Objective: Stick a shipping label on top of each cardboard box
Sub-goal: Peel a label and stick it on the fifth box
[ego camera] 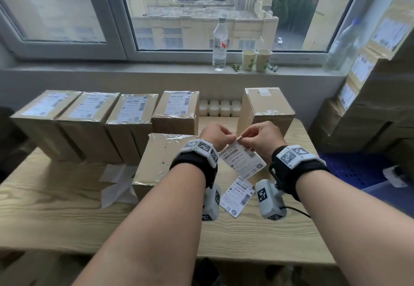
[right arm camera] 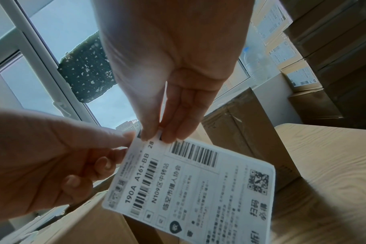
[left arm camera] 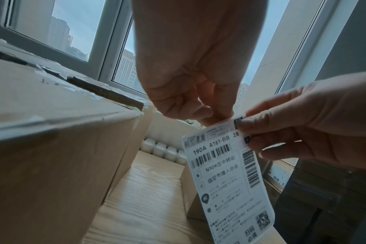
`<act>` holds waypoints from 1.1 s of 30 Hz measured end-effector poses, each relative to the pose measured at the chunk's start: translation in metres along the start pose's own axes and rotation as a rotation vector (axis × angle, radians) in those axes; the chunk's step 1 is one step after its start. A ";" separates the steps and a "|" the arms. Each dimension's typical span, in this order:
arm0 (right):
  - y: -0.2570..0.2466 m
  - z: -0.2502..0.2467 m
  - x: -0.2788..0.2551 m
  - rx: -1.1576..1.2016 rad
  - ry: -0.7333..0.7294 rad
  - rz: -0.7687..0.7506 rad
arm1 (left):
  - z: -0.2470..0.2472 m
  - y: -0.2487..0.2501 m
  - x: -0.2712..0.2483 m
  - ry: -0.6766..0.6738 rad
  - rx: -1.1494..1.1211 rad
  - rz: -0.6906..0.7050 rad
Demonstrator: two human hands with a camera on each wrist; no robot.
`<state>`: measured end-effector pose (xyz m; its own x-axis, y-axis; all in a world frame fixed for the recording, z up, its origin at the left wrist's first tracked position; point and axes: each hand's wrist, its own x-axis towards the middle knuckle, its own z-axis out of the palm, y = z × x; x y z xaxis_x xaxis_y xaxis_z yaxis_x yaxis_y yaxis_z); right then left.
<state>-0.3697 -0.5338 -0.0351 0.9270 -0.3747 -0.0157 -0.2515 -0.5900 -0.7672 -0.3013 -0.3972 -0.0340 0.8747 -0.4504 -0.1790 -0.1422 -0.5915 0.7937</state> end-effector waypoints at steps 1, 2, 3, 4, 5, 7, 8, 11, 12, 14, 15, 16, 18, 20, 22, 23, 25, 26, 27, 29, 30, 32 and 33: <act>-0.001 0.001 0.000 -0.004 -0.001 -0.003 | -0.001 -0.001 0.000 -0.006 0.007 0.001; -0.002 0.001 0.001 -0.009 -0.003 -0.005 | -0.002 -0.001 -0.001 -0.013 0.011 0.002; -0.003 0.002 0.001 -0.012 -0.005 -0.006 | -0.003 -0.001 -0.002 -0.020 0.012 0.004; -0.004 0.002 0.001 -0.014 -0.007 -0.005 | -0.004 -0.001 -0.002 -0.028 0.012 0.007; -0.004 0.003 0.002 -0.014 -0.011 -0.004 | -0.005 0.000 -0.003 -0.033 0.014 0.010; -0.005 0.003 0.003 -0.019 -0.017 -0.001 | -0.006 0.000 -0.003 -0.041 0.021 0.017; -0.005 0.003 0.003 -0.023 -0.018 -0.001 | -0.007 0.000 -0.003 -0.043 0.026 0.019; -0.008 0.003 0.002 -0.029 -0.016 0.001 | -0.008 -0.001 -0.003 -0.044 0.028 0.021; -0.008 0.003 0.002 -0.030 -0.016 0.000 | -0.009 -0.001 -0.003 -0.048 0.024 0.018; -0.010 0.003 0.001 -0.029 -0.021 -0.002 | -0.009 -0.001 -0.004 -0.054 0.025 0.013; -0.010 0.003 0.001 -0.030 -0.024 -0.002 | -0.009 0.000 -0.004 -0.056 0.026 0.012; -0.010 0.003 0.001 -0.031 -0.028 -0.001 | -0.009 0.000 -0.004 -0.058 0.027 0.009; -0.010 0.003 0.002 -0.033 -0.035 0.001 | -0.010 0.001 -0.005 -0.067 0.024 0.005; -0.010 0.003 0.002 -0.040 -0.040 -0.001 | -0.010 0.002 -0.006 -0.090 0.022 0.004; -0.010 0.003 0.002 -0.039 -0.044 0.000 | -0.011 0.004 -0.007 -0.112 0.027 0.001; -0.011 0.002 0.002 -0.037 -0.048 0.001 | -0.011 0.005 -0.008 -0.113 0.030 0.000; -0.012 0.001 0.001 -0.040 -0.056 0.001 | -0.011 0.006 -0.008 -0.108 0.035 -0.002; -0.013 0.001 0.000 -0.042 -0.059 0.000 | -0.012 0.006 -0.008 -0.108 0.036 -0.009; -0.014 0.000 0.000 -0.044 -0.061 -0.002 | -0.012 0.006 -0.008 -0.109 0.033 -0.021; -0.016 0.000 0.000 -0.059 -0.056 -0.021 | -0.013 0.007 -0.007 -0.117 0.021 -0.054; -0.018 0.000 0.000 -0.083 -0.053 -0.041 | -0.014 0.008 -0.007 -0.125 0.013 -0.075; -0.023 0.000 0.000 -0.170 -0.037 -0.096 | -0.015 0.009 -0.006 -0.135 -0.017 -0.125; -0.026 0.001 0.000 -0.219 -0.024 -0.127 | -0.016 0.010 -0.005 -0.134 -0.047 -0.153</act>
<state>-0.3628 -0.5178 -0.0158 0.9608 -0.2718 0.0550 -0.1839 -0.7731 -0.6071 -0.3000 -0.3896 -0.0161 0.8143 -0.4445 -0.3733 0.0124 -0.6296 0.7768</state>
